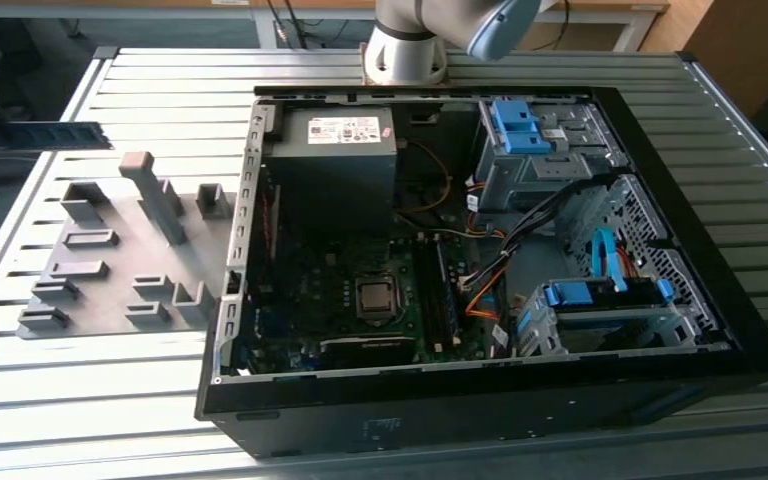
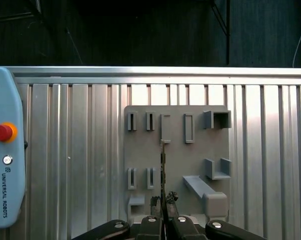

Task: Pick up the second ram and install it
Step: 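Pick up the second ram and move it above second insertion slot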

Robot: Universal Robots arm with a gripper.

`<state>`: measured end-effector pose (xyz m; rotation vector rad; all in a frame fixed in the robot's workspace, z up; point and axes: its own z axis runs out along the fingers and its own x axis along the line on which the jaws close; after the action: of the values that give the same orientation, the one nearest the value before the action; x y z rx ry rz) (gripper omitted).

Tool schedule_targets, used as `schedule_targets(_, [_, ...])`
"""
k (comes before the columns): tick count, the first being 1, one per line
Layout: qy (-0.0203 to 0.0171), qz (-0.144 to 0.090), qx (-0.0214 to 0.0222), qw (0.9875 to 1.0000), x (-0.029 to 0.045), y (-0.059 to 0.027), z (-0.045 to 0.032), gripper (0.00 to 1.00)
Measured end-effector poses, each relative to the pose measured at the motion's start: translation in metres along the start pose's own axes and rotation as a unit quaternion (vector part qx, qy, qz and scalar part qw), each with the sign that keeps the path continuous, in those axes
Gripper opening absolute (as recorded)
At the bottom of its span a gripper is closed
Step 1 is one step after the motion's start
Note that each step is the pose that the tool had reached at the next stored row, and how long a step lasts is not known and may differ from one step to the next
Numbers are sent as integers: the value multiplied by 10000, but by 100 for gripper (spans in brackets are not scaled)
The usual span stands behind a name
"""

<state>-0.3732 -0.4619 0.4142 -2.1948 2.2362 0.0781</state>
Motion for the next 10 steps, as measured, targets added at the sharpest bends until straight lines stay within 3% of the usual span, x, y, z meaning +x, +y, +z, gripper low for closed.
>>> schedule_targets(10, [0,0,0,10000,-1,-31,-1,14])
